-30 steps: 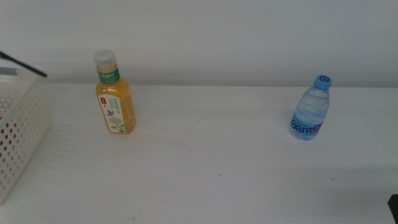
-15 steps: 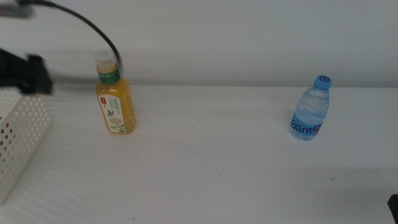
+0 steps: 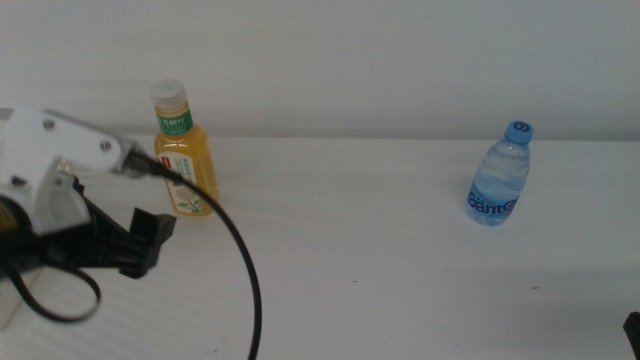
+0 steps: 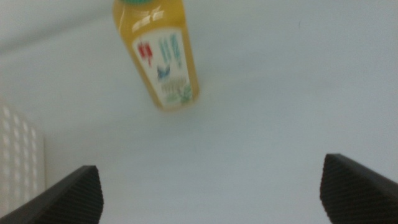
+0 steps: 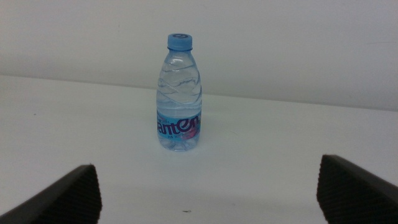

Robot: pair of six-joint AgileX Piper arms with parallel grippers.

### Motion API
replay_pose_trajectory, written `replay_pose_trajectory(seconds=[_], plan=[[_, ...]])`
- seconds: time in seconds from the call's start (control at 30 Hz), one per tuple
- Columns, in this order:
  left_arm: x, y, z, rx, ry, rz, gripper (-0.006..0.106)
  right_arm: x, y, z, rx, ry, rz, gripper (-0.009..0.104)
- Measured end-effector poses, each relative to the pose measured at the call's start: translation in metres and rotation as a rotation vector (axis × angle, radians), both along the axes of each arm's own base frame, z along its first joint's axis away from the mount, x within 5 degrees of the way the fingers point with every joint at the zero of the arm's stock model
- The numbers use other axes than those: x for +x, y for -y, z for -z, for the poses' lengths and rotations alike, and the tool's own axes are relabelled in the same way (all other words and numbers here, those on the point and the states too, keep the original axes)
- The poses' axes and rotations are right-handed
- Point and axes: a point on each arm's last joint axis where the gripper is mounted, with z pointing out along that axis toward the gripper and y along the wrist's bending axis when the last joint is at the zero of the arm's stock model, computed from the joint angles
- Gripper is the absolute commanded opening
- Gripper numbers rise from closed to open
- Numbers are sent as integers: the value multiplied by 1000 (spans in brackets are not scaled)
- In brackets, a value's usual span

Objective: Use arms to grab the bottles and put them into the dustbin to the left of the table.

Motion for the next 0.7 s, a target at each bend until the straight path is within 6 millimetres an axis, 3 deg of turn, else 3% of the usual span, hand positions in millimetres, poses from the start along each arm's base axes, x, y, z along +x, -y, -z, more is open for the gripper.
replay_pose_trajectory(seconds=[0.2, 0.3, 0.7], plan=[[-11, -3, 42, -49, 246, -48, 94, 0, 0, 0, 0, 0, 0, 93], [-17, -6, 53, -83, 336, -79, 94, 0, 0, 0, 0, 0, 0, 93], [-16, -6, 50, -112, 437, -81, 94, 0, 0, 0, 0, 0, 0, 93]])
